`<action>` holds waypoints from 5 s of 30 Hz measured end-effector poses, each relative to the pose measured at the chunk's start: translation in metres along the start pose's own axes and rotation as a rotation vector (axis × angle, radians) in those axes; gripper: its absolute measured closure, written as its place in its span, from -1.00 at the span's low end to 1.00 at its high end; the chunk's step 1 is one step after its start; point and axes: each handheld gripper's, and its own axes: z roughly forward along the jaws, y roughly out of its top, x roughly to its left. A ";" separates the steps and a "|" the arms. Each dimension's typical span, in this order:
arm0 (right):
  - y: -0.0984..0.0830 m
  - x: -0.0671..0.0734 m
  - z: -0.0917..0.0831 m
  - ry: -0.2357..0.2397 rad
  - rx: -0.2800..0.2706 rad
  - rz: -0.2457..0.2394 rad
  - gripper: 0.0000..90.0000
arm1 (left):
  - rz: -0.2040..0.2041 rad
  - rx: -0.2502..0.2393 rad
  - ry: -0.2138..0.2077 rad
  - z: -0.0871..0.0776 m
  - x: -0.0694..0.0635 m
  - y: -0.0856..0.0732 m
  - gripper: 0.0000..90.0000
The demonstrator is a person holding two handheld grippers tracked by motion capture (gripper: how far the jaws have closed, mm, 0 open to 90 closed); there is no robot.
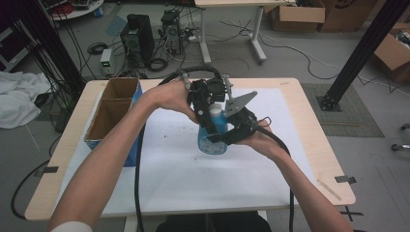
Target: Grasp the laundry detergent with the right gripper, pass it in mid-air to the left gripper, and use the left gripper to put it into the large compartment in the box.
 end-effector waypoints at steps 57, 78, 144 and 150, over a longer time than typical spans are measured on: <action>-0.005 0.001 0.003 0.018 -0.035 -0.026 0.02 | -0.004 0.010 0.065 0.004 -0.009 0.002 -0.17; -0.015 0.001 0.008 0.019 -0.041 -0.013 -0.02 | -0.022 0.010 0.063 0.013 -0.009 0.000 -0.17; -0.041 -0.006 -0.028 -0.072 0.053 0.134 -0.66 | -0.138 0.026 0.094 -0.015 -0.011 -0.009 -0.17; -0.052 -0.012 -0.045 -0.146 0.091 0.196 -0.66 | -0.245 0.032 0.148 -0.039 -0.006 -0.016 -0.17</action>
